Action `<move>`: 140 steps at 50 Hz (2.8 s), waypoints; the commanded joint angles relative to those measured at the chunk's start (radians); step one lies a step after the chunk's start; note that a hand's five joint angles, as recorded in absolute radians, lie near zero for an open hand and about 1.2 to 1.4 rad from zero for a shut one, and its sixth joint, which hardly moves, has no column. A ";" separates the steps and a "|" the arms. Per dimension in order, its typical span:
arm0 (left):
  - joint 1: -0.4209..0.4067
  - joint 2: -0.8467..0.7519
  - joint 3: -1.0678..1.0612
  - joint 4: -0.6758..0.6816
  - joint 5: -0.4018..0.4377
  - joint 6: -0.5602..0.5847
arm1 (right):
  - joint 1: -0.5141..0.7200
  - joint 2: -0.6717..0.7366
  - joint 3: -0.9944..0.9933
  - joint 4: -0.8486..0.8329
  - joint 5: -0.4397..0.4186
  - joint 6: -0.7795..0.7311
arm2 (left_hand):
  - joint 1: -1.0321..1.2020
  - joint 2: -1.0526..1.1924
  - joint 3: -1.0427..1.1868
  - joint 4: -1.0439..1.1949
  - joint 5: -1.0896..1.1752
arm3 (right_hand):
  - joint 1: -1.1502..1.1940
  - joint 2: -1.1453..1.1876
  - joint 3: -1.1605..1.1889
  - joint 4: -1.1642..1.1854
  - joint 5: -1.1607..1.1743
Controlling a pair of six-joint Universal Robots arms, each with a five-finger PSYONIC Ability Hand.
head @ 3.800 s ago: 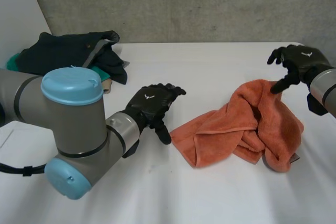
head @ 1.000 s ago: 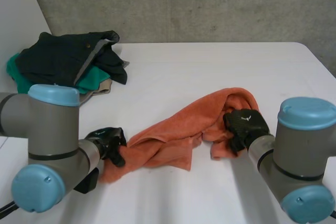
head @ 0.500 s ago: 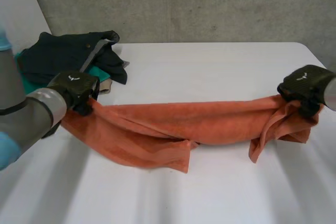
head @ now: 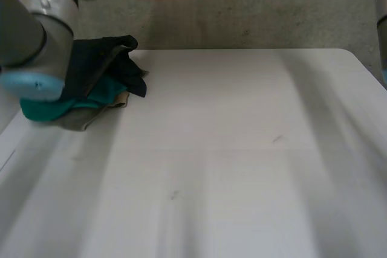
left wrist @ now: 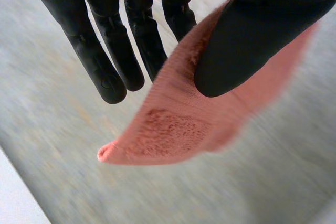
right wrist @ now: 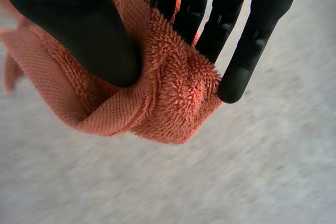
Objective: Fold the laundry.
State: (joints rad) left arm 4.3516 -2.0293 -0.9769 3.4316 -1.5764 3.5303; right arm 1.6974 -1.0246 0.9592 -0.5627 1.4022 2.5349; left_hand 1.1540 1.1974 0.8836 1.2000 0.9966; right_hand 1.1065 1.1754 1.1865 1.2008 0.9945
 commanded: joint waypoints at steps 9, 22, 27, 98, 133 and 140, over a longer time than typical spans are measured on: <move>-0.009 0.210 -0.537 0.058 0.019 -0.005 | -0.105 -0.141 0.181 0.584 -0.166 0.133 | 0.242 0.199 0.513 0.196 0.225 | 0.290 0.221 0.210 0.195 0.227; -0.033 0.130 -0.595 0.015 0.065 -0.065 | -0.136 0.023 0.124 0.845 -0.120 0.289 | 0.242 0.199 0.513 0.196 0.225 | 0.290 0.221 0.210 0.195 0.227; -0.055 -0.001 -0.537 -0.064 0.046 -0.060 | -0.134 0.179 0.064 0.854 -0.101 0.289 | 0.242 0.199 0.513 0.196 0.225 | 0.290 0.221 0.210 0.195 0.227; -0.029 0.219 -0.568 -0.293 0.121 -0.068 | -0.145 -0.249 0.529 0.745 -0.429 -0.424 | 0.242 0.199 0.513 0.196 0.225 | -0.541 -0.610 -0.621 -0.636 -0.604; -0.015 0.169 -0.552 -0.244 0.053 -0.074 | -0.077 0.040 0.291 0.738 -0.436 -0.552 | 0.242 0.199 0.513 0.196 0.225 | 0.290 0.221 0.210 0.195 0.227; 0.019 0.265 -0.563 -0.293 0.053 -0.071 | -0.214 -0.221 0.297 0.715 -0.373 -0.147 | 0.242 0.199 0.513 0.196 0.225 | 0.290 0.221 0.210 0.195 0.227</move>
State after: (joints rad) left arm 4.3460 -1.8387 -1.5328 3.1779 -1.5261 3.4552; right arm 1.5895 -1.0540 1.2491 0.1691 0.9825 2.0740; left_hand 1.1540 1.1999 0.8836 1.2037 0.9966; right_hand 1.1017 1.1750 1.1862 1.1947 0.9844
